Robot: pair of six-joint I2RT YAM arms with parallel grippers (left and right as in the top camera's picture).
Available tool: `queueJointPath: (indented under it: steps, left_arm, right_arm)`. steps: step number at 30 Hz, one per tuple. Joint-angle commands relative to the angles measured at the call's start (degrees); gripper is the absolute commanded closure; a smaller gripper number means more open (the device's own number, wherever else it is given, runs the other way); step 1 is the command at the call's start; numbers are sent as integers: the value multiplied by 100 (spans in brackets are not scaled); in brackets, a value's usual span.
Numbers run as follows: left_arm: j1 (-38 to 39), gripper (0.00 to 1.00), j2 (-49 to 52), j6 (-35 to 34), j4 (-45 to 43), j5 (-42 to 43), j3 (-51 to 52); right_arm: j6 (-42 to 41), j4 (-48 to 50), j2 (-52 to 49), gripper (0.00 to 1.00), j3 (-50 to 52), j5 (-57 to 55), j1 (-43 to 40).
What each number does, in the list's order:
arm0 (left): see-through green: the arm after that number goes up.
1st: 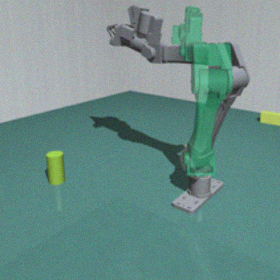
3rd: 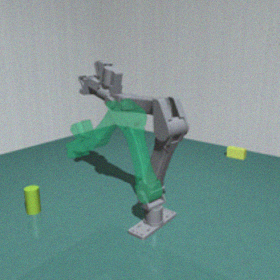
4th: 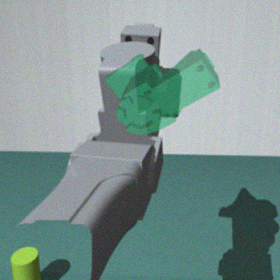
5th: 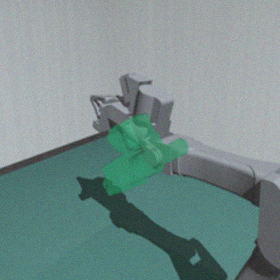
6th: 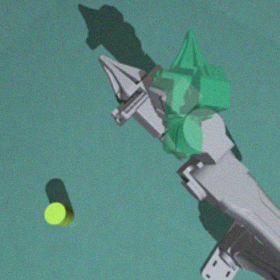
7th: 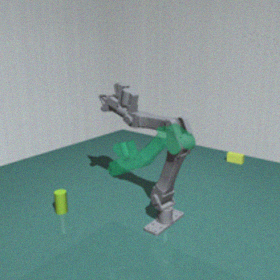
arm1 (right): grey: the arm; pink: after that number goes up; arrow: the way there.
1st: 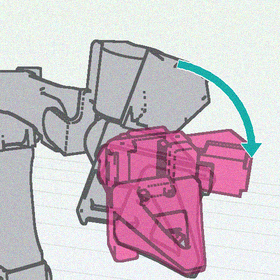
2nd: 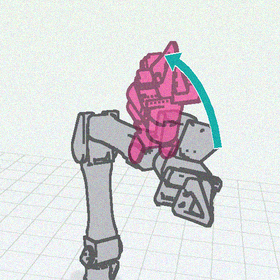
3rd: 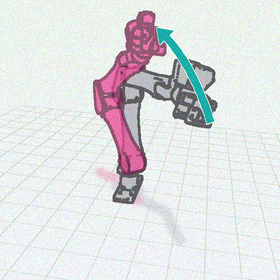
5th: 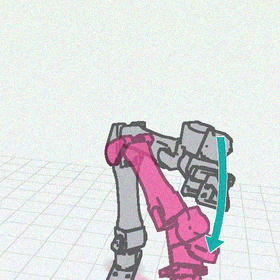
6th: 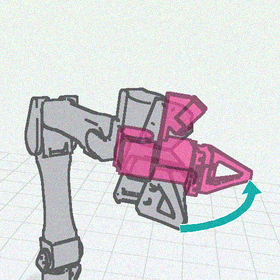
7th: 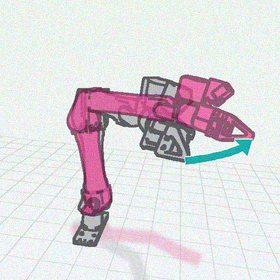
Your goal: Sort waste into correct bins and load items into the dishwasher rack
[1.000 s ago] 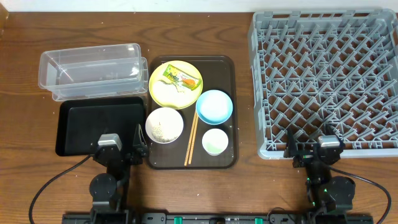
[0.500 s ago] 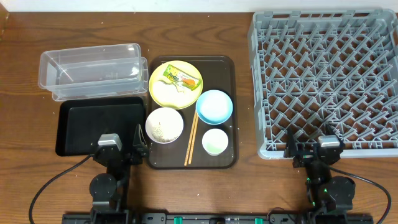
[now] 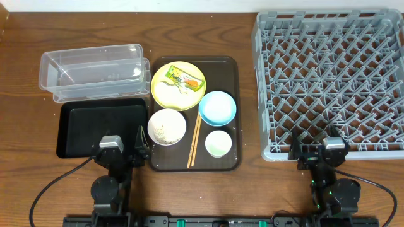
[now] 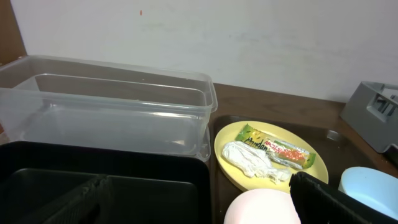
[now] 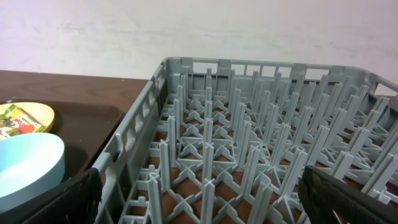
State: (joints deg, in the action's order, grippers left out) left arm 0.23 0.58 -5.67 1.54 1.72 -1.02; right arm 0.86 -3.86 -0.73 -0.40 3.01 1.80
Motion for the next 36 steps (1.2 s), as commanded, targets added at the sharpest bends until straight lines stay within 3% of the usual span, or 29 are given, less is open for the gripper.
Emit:
queueJointPath:
  steps: [1, 12, 17, 23, 29, 36]
  left_arm:
    - [-15, 7, -35, 94, 249, -92, 79]
    - [-15, 7, -33, 68, 245, -90, 79]
    - [-15, 7, -15, -802, 289, -85, 35]
    - [-15, 7, 350, -837, 752, -87, -455]
    - [-13, 7, 1414, -837, 1377, -68, -1390]
    - [-13, 7, 3239, -837, 2391, -68, -2922]
  right_arm:
    - [50, -22, 24, 1, 9, -17, 81]
    - [-76, -17, 24, 1, 9, 4, 81]
    - [-758, -20, 20, 1, 7, 31, 81]
    - [-855, -37, -90, 1, -131, 26, 79]
    - [-855, -380, -680, 1, -772, 28, 79]
    - [-855, -1172, -2146, 1, -2155, 46, 79]
